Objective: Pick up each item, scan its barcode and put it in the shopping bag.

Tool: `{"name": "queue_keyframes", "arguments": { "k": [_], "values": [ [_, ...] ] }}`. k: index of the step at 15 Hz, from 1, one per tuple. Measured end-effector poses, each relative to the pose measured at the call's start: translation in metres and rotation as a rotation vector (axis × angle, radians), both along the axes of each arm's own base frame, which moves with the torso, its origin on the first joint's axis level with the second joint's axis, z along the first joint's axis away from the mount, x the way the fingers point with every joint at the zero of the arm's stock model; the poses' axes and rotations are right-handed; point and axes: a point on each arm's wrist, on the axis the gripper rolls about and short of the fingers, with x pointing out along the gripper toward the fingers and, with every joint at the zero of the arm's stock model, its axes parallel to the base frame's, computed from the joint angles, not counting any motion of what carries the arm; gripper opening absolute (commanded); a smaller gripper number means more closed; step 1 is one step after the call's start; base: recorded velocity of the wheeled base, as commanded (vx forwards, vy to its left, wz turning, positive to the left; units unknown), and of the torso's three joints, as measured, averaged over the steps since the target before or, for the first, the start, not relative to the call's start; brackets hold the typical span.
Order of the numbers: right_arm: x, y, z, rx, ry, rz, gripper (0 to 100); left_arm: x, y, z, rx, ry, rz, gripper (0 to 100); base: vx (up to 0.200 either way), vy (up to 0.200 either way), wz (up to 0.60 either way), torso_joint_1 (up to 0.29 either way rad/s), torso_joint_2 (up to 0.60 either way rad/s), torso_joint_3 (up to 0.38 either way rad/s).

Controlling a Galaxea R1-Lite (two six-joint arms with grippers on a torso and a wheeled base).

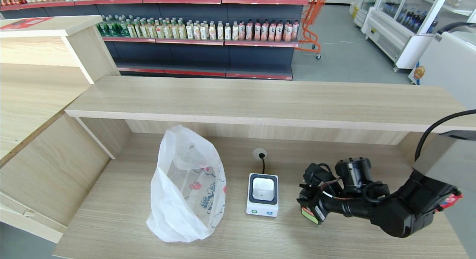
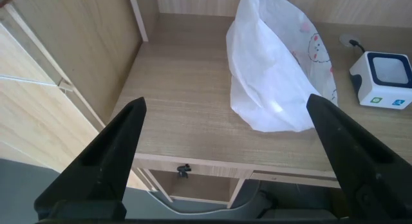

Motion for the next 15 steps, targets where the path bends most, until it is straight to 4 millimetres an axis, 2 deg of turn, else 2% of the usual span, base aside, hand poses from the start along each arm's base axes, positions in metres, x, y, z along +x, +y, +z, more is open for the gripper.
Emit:
{"name": "queue_keyframes", "arguments": {
  "k": [5, 8, 11, 13, 15],
  "values": [
    [-0.023, -0.011, 0.005, -0.002, 0.036, -0.023, 0, 0.0, 0.0, 0.0, 0.0, 0.0, -0.001, 100, 0.0, 0.0, 0.0, 0.0, 0.0, 0.0],
    [-0.031, -0.026, 0.036, 0.123, -0.002, -0.14, 0, 0.0, 0.0, 0.0, 0.0, 0.0, -0.001, 100, 0.0, 0.0, 0.0, 0.0, 0.0, 0.0],
    [-0.049, -0.046, 0.083, 0.202, -0.142, -0.21, 0, 0.0, 0.0, 0.0, 0.0, 0.0, -0.001, 100, 0.0, 0.0, 0.0, 0.0, 0.0, 0.0],
    [-0.074, -0.056, 0.108, 0.028, -0.331, -0.088, 0, 0.0, 0.0, 0.0, 0.0, 0.0, -0.001, 100, 0.0, 0.0, 0.0, 0.0, 0.0, 0.0],
    [-0.098, -0.06, 0.124, -0.235, -0.574, 0.223, 0, 0.0, 0.0, 0.0, 0.0, 0.0, 0.0, 100, 0.0, 0.0, 0.0, 0.0, 0.0, 0.0]
  ]
}}
